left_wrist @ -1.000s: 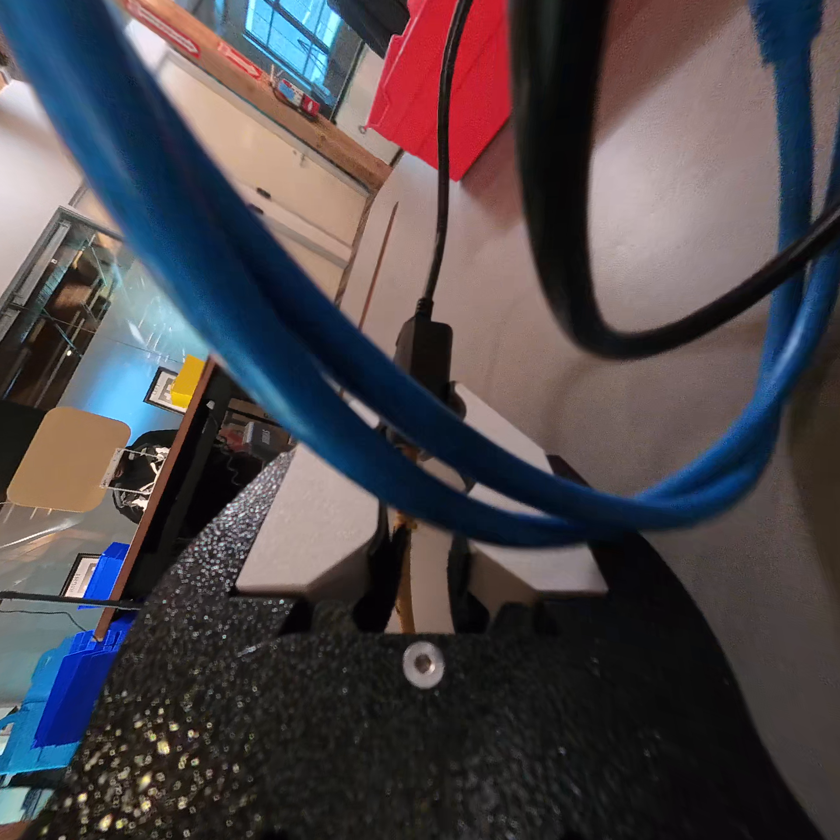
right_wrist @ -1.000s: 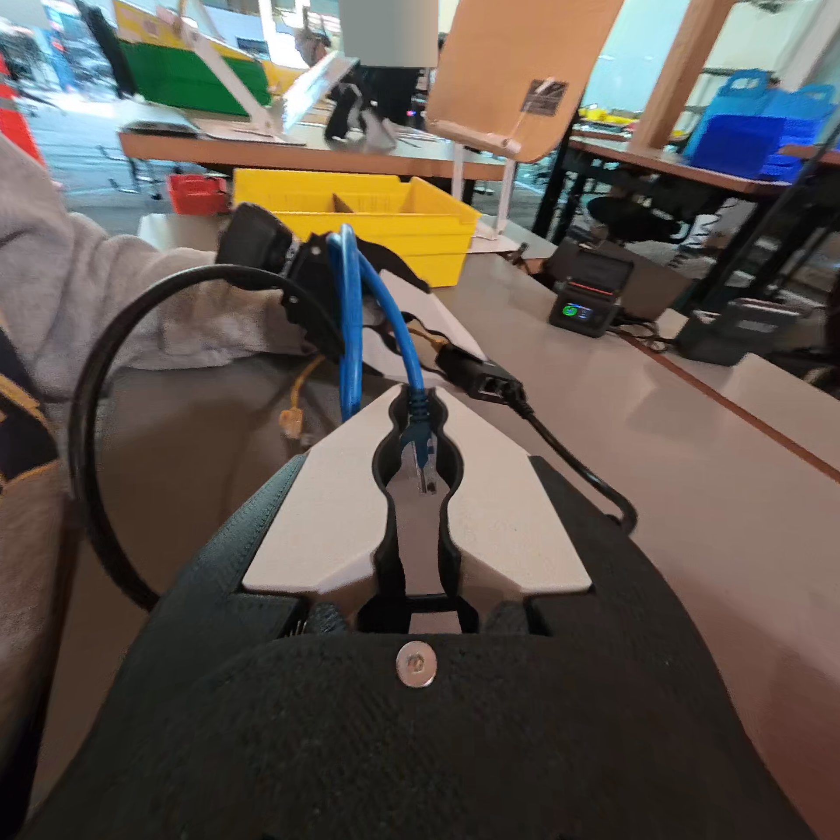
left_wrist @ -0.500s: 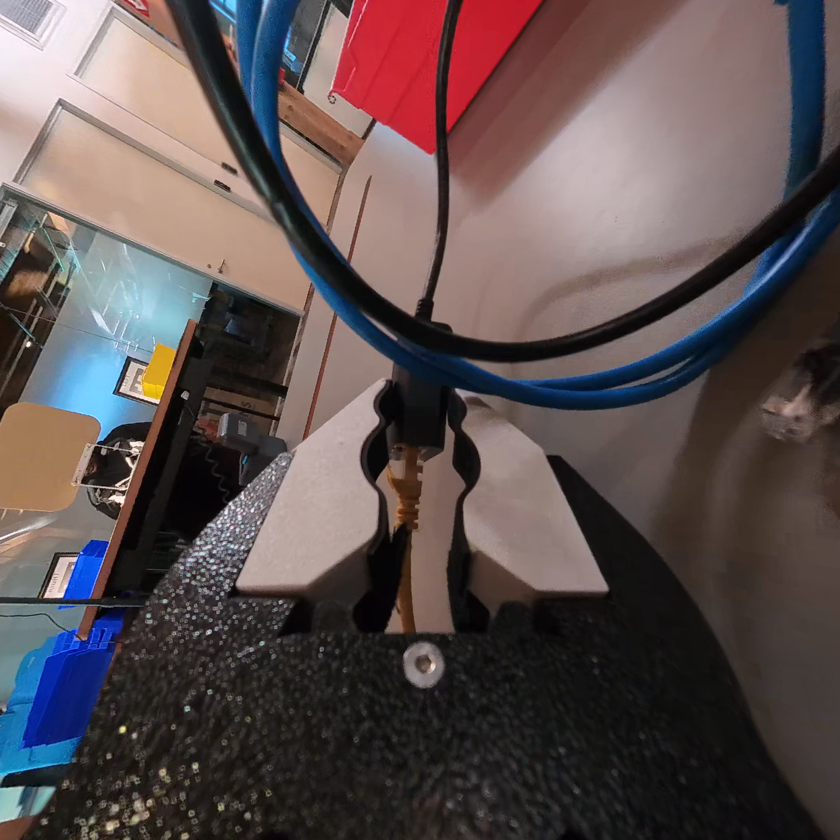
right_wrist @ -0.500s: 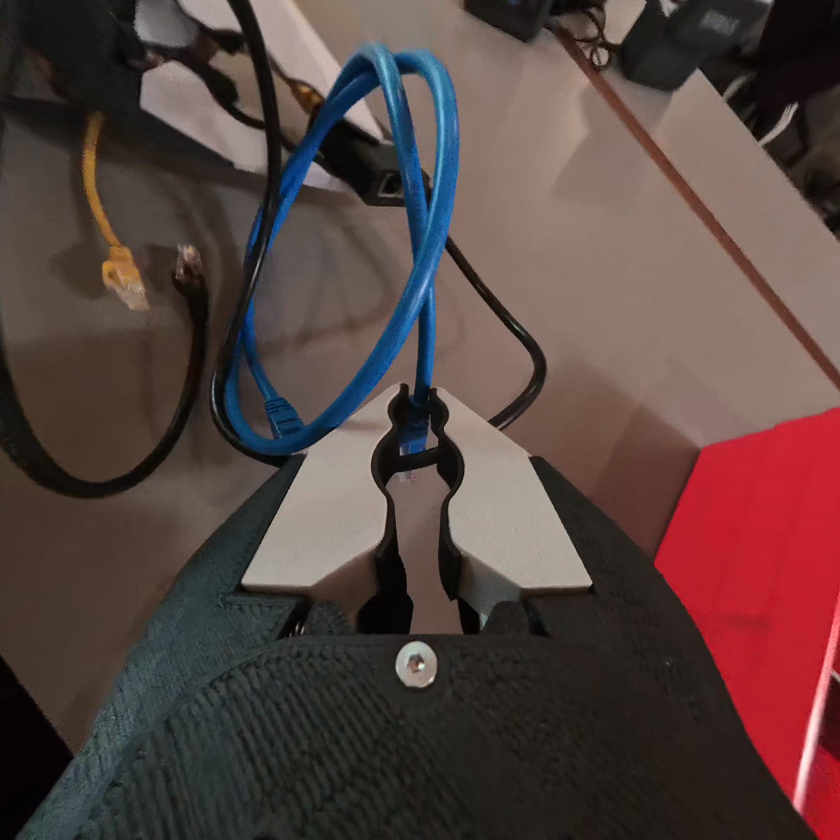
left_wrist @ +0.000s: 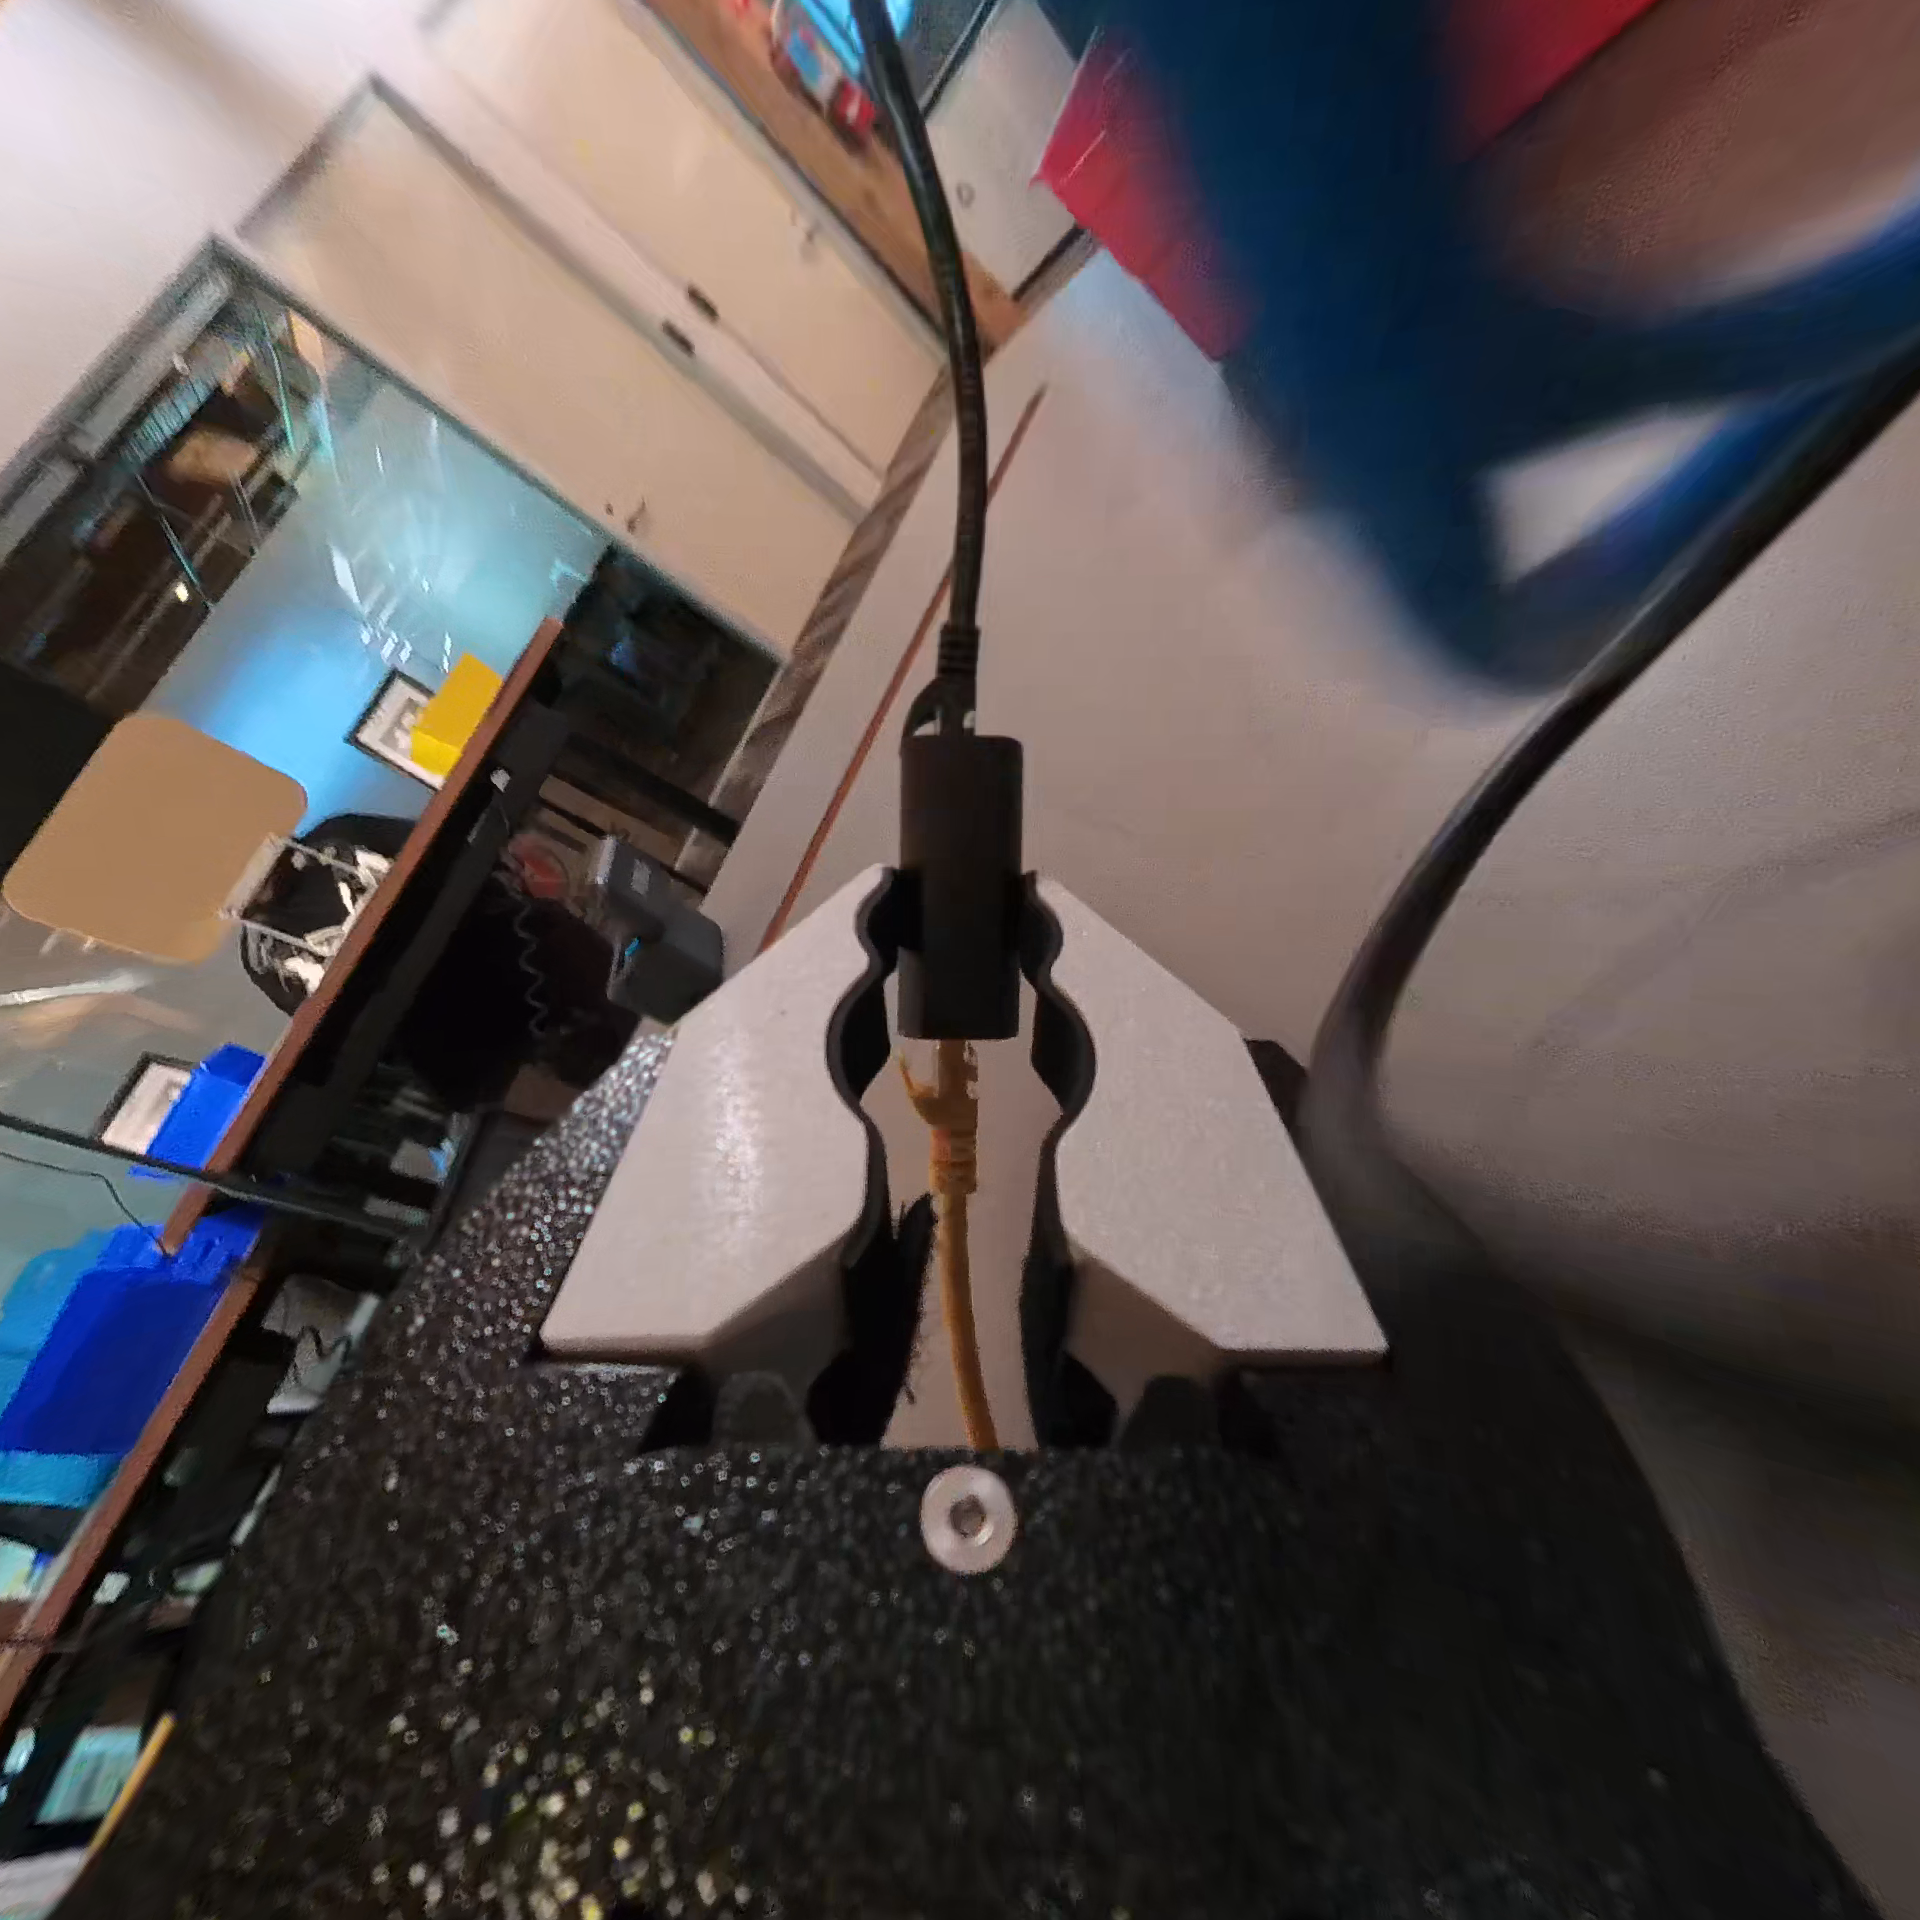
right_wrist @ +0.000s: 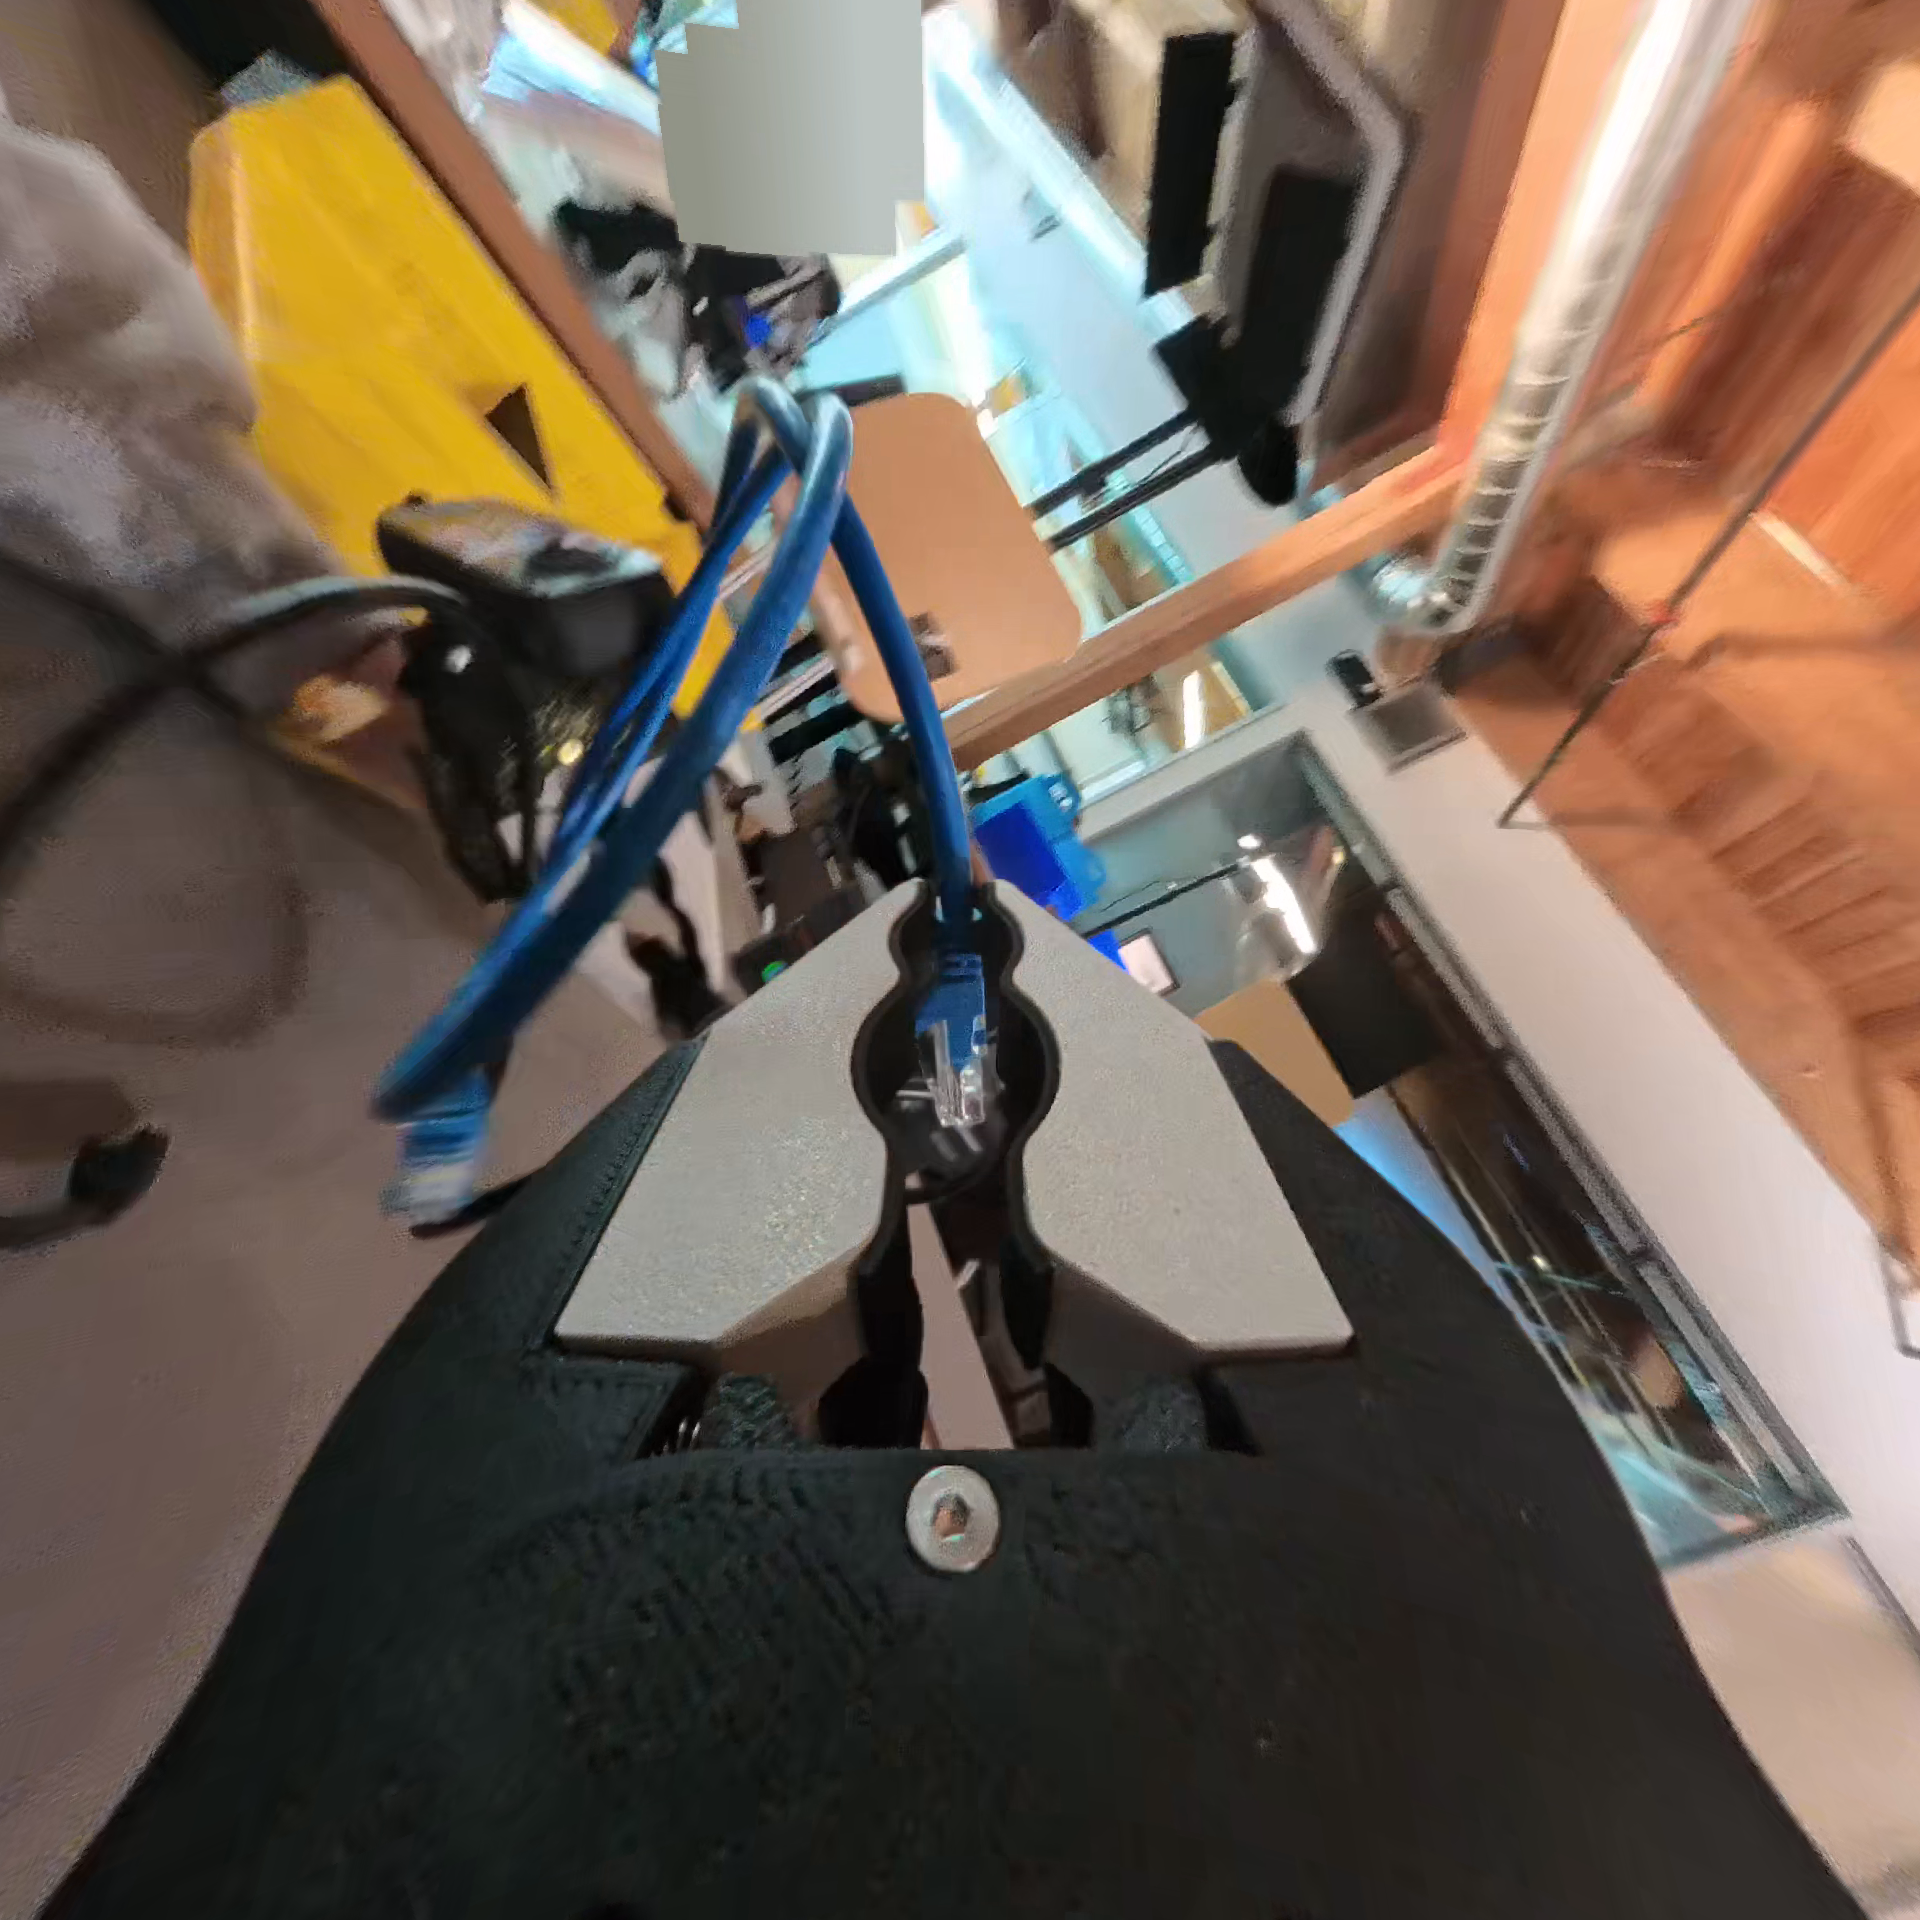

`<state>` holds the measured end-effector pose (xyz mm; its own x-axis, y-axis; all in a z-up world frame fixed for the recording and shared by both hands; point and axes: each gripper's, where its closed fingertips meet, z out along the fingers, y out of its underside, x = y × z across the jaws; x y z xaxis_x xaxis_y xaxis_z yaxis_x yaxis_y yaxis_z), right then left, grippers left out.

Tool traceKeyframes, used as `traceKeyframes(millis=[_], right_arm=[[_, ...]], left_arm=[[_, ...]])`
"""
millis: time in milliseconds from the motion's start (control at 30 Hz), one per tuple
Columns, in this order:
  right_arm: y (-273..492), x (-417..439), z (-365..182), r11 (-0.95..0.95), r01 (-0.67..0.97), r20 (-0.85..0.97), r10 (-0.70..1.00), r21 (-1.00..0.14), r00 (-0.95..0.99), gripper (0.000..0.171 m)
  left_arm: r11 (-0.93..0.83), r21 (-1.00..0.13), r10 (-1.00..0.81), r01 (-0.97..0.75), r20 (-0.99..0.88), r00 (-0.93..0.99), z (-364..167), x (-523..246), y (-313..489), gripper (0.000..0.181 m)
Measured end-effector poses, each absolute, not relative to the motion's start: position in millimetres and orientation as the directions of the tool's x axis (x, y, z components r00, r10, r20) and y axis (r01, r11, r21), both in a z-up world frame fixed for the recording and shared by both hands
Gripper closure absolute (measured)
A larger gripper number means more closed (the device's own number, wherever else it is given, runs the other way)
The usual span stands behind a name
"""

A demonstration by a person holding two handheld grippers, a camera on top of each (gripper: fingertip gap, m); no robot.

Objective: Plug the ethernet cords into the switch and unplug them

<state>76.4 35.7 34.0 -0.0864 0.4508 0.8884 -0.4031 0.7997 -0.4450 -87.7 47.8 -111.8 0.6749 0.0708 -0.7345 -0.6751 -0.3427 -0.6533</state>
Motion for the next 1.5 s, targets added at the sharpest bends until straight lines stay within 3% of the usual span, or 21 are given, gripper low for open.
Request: traceKeyframes(millis=[133, 200, 300, 400, 567, 700, 833, 900, 1033, 1200, 1333, 1500], right_arm=[[42.1, 80.7, 65.0, 0.644, -0.486, 0.761, 0.644, -0.591, -0.073, 0.165], [40.5, 83.5, 74.3, 0.407, -0.56, 0.597, 0.775, -0.722, -0.206, 0.165], [44.4, 84.1, 81.9, -0.037, -0.57, 0.282, 0.842, -0.821, -0.461, 0.165], [53.6, 77.9, 79.8, -0.406, -0.46, 0.006, 0.744, -0.79, -0.668, 0.165], [70.0, 56.3, 56.7, -0.58, -0.301, -0.21, 0.652, -0.756, -0.728, 0.165], [93.5, 26.8, 15.8, -0.669, -0.097, -0.493, 0.629, -0.737, -0.601, 0.165], [120.9, 12.8, -40.6, -0.74, 0.147, -0.735, 0.582, -0.656, -0.349, 0.166], [141.1, 15.3, -66.6, -0.734, 0.192, -0.758, 0.62, -0.652, -0.203, 0.166], [180.9, 31.5, -91.2, -0.71, 0.133, -0.715, 0.699, -0.692, 0.014, 0.166], [195.6, 51.0, -76.3, -0.646, 0.025, -0.643, 0.763, -0.763, 0.063, 0.166], [203.7, 57.4, -69.3, -0.575, 0.019, -0.566, 0.811, -0.818, 0.148, 0.166], [217.8, 62.9, -101.5, -0.52, 0.136, -0.467, 0.834, -0.844, 0.293, 0.166]], left_arm=[[-0.37, -0.67, 0.12, -0.644, -0.722, 0.682, -109.5, -100.9, 44.0, 0.161], [-0.372, -0.662, 0.143, -0.65, -0.733, 0.665, -104.9, -101.7, 42.6, 0.161], [-0.4, -0.628, 0.17, -0.667, -0.766, 0.62, -100.3, -102.6, 41.6, 0.161], [-0.417, -0.588, 0.173, -0.693, -0.8, 0.575, -98.4, -101.8, 41.2, 0.161], [-0.426, -0.597, 0.181, -0.68, -0.792, 0.582, -99.3, -106.4, 39.1, 0.16], [-0.433, -0.63, 0.2, -0.645, -0.765, 0.612, -100.0, -113.0, 36.2, 0.161], [-0.504, -0.598, 0.213, -0.623, -0.785, 0.582, -104.6, -129.9, 28.8, 0.161], [-0.554, -0.555, 0.211, -0.62, -0.814, 0.541, -107.3, -142.5, 22.0, 0.161], [-0.639, -0.464, 0.186, -0.614, -0.867, 0.462, -111.7, -160.6, 10.9, 0.161], [-0.727, -0.445, 0.181, -0.523, -0.859, 0.478, -125.7, -184.7, -3.8, 0.161], [-0.681, -0.56, 0.287, -0.472, -0.797, 0.531, -118.5, -192.5, -10.8, 0.161], [-0.56, -0.723, 0.424, -0.405, -0.67, 0.61, -104.7, -199.5, -20.7, 0.162]])
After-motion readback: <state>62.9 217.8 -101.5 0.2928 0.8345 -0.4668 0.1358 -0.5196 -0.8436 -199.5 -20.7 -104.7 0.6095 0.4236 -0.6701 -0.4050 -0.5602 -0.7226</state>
